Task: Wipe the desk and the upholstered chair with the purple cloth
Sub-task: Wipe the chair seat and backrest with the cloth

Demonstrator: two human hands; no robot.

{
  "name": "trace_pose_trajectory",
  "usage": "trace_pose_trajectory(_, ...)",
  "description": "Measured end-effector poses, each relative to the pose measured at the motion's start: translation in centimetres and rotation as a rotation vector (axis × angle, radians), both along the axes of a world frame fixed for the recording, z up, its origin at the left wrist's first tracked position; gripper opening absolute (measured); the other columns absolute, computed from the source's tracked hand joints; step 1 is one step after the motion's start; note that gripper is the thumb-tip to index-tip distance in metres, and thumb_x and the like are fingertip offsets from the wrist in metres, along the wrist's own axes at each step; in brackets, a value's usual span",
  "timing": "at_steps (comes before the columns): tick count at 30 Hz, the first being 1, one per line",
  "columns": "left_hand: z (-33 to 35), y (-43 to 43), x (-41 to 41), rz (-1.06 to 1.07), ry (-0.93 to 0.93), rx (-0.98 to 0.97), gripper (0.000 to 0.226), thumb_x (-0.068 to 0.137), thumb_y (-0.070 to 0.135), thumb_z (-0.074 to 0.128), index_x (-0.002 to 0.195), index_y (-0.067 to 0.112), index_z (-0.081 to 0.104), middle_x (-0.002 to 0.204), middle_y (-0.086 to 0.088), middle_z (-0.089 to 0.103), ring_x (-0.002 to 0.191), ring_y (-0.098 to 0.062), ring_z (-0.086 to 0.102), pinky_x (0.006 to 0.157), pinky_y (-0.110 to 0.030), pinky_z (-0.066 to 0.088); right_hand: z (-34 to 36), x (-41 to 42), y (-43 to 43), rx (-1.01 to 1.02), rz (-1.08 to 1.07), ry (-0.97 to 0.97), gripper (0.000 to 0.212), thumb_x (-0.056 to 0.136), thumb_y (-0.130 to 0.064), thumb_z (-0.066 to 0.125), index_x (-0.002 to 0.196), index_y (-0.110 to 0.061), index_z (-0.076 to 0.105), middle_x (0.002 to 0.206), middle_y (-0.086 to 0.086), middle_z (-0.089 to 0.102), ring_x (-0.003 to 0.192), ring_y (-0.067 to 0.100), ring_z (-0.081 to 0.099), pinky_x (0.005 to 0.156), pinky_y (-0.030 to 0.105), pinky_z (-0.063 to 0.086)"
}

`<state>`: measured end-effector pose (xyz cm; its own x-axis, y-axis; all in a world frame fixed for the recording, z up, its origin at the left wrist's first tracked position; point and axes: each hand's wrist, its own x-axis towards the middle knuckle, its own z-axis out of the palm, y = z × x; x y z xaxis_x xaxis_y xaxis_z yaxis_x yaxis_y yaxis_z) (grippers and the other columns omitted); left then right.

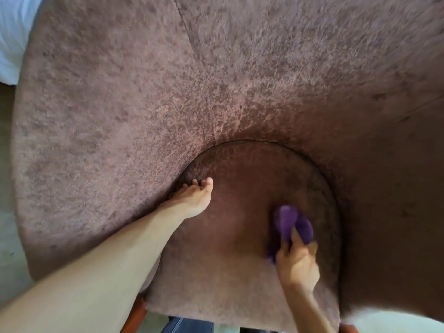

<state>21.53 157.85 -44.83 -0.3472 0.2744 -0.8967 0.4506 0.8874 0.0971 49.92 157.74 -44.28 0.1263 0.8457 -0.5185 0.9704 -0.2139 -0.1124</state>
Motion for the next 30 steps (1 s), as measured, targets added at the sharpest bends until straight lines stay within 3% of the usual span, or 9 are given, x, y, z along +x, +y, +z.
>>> trace_pose_trajectory(7, 0.9, 0.2, 0.2, -0.064, -0.011, 0.011, 0.075, 0.099, 0.062, 0.003, 0.160, 0.021, 0.013, 0.169, -0.003, 0.010, 0.156, -0.027, 0.007, 0.123, -0.046, 0.004, 1.1, -3.3, -6.5, -0.230, 0.127, 0.213, 0.053, 0.099, -0.033, 0.057, 0.151, -0.036, 0.048, 0.132, 0.013, 0.053, 0.108, 0.039, 0.067, 0.088, 0.039, 0.054)
trace_pose_trajectory(12, 1.4, 0.4, 0.4, -0.063, -0.024, 0.007, 0.074, 0.099, 0.060, 0.002, 0.160, 0.021, 0.012, 0.169, -0.004, 0.007, 0.156, -0.027, 0.003, 0.123, -0.046, 0.003, 1.5, -1.5, 2.8, 0.151, -0.138, 0.204, 0.054, 0.099, -0.035, 0.058, 0.151, -0.025, 0.051, 0.131, 0.034, 0.055, 0.113, 0.051, 0.061, 0.095, 0.047, 0.049)
trace_pose_trajectory(15, 1.2, 0.3, 0.7, -0.051, -0.014, 0.006, 0.074, 0.099, 0.061, 0.002, 0.160, 0.020, 0.011, 0.169, -0.004, 0.006, 0.156, -0.027, 0.000, 0.123, -0.048, 0.001, -0.4, -3.8, 7.6, 0.156, -0.266, 0.146, 0.054, 0.104, -0.038, 0.050, 0.152, -0.016, 0.048, 0.134, 0.038, 0.055, 0.120, 0.051, 0.056, 0.100, 0.046, 0.045)
trace_pose_trajectory(17, 0.7, 0.3, 0.5, -0.041, -0.013, 0.010, 0.074, 0.100, 0.060, 0.003, 0.160, 0.019, 0.012, 0.169, -0.005, 0.008, 0.156, -0.027, 0.002, 0.124, -0.047, 0.002, -0.8, -8.0, 5.0, 0.052, -0.128, 0.184, 0.051, 0.104, -0.035, 0.051, 0.153, -0.021, 0.047, 0.136, 0.032, 0.054, 0.116, 0.049, 0.060, 0.097, 0.045, 0.048)
trace_pose_trajectory(21, -0.1, 0.3, -0.1, 0.022, 0.039, 0.024, 0.077, 0.100, 0.061, 0.005, 0.157, 0.015, 0.028, 0.164, -0.014, 0.026, 0.152, -0.030, 0.022, 0.124, -0.045, 0.015, 0.2, -12.7, -2.4, -0.203, 0.571, 0.288, 0.048, 0.095, -0.040, 0.051, 0.141, -0.046, 0.035, 0.119, 0.006, 0.046, 0.084, 0.041, 0.068, 0.077, 0.044, 0.055)
trace_pose_trajectory(23, -0.4, 0.3, -0.2, 0.039, 0.040, 0.026, 0.078, 0.099, 0.062, 0.004, 0.156, 0.016, 0.030, 0.163, -0.014, 0.028, 0.151, -0.031, 0.024, 0.123, -0.045, 0.016, -0.2, -11.5, 0.4, -0.143, 0.663, 0.235, 0.064, 0.090, -0.036, 0.057, 0.145, -0.050, 0.026, 0.116, 0.003, 0.040, 0.083, 0.038, 0.067, 0.073, 0.044, 0.055)
trace_pose_trajectory(25, -0.5, 0.2, -0.3, 0.038, 0.033, 0.011, 0.080, 0.097, 0.065, 0.002, 0.158, 0.019, 0.024, 0.165, -0.013, 0.023, 0.153, -0.031, 0.020, 0.124, -0.048, 0.013, -0.7, -9.6, 5.6, -0.022, 0.529, 0.137, 0.072, 0.090, -0.036, 0.060, 0.152, -0.052, 0.027, 0.127, 0.009, 0.039, 0.089, 0.040, 0.067, 0.077, 0.044, 0.055)
trace_pose_trajectory(27, -0.6, 0.2, -0.1, 0.043, 0.016, -0.001, 0.080, 0.096, 0.066, 0.001, 0.160, 0.021, 0.018, 0.168, -0.011, 0.015, 0.155, -0.030, 0.012, 0.125, -0.049, 0.008, -1.4, -7.7, 11.4, 0.097, 0.218, 0.051, 0.064, 0.096, -0.038, 0.057, 0.155, -0.046, 0.033, 0.143, 0.020, 0.037, 0.099, 0.044, 0.067, 0.088, 0.045, 0.052)
trace_pose_trajectory(30, -0.4, 0.1, 0.6, 0.064, -0.010, 0.000, 0.075, 0.098, 0.063, 0.003, 0.160, 0.021, 0.011, 0.169, -0.006, 0.006, 0.156, -0.028, 0.003, 0.123, -0.049, 0.001, -1.3, -10.0, 13.7, 0.091, -0.057, 0.067, 0.061, 0.097, -0.032, 0.056, 0.155, -0.038, 0.039, 0.146, 0.024, 0.041, 0.113, 0.046, 0.063, 0.097, 0.044, 0.049)
